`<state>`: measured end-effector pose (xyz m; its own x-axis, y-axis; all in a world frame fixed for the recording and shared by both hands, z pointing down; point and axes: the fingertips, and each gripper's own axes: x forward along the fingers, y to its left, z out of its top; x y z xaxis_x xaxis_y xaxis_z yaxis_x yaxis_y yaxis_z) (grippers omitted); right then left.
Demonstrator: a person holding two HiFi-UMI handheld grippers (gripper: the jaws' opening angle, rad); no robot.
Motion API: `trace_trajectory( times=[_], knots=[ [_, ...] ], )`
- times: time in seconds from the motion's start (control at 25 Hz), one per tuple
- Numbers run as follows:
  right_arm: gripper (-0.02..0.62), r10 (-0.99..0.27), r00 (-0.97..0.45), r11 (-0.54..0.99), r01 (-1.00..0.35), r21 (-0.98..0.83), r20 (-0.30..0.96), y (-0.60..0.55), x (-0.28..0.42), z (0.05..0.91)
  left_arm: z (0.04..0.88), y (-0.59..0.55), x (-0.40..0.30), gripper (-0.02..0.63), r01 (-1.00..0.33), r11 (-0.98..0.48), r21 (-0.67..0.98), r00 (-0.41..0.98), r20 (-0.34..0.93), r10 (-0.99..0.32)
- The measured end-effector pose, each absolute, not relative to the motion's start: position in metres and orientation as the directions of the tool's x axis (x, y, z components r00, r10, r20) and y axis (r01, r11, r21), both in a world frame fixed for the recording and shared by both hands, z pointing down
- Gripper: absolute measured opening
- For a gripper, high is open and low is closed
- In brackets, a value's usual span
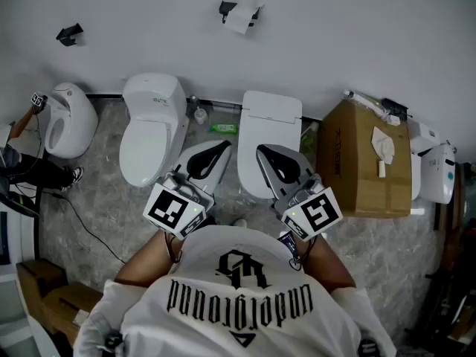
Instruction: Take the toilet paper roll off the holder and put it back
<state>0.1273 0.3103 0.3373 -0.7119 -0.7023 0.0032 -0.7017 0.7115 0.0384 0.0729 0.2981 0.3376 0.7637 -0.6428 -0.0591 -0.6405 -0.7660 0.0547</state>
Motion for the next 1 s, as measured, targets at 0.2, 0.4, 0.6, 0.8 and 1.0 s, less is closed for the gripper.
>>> trace_trajectory(
  times=[0.2,0.4,0.6,0.8,1.0],
  knots=[
    [0.012,-0.705,-0.709,0.708,-0.705,0.036,0.002,0.300,0.125,0.337,0.339,0.288,0.067,0.012,-0.645,-0.762,0.059,0.760,-0.059,-0.648],
    [0.012,-0.718,-0.696,0.695,-0.718,0.040,-0.004,0.288,0.119,0.335,0.340,0.276,0.054,0.012,-0.651,-0.757,0.063,0.755,-0.057,-0.654],
    [0.012,-0.725,-0.689,0.688,-0.725,0.040,-0.015,0.272,0.103,0.332,0.341,0.260,0.035,0.012,-0.654,-0.753,0.068,0.751,-0.060,-0.657],
    [0.013,-0.734,-0.679,0.677,-0.734,0.051,-0.016,0.243,0.079,0.329,0.343,0.234,0.007,0.012,-0.650,-0.758,0.057,0.756,-0.052,-0.652],
    [0.012,-0.764,-0.645,0.641,-0.764,0.072,-0.033,0.201,0.054,0.316,0.339,0.204,-0.032,0.012,-0.634,-0.772,0.043,0.771,-0.048,-0.636]
  ],
)
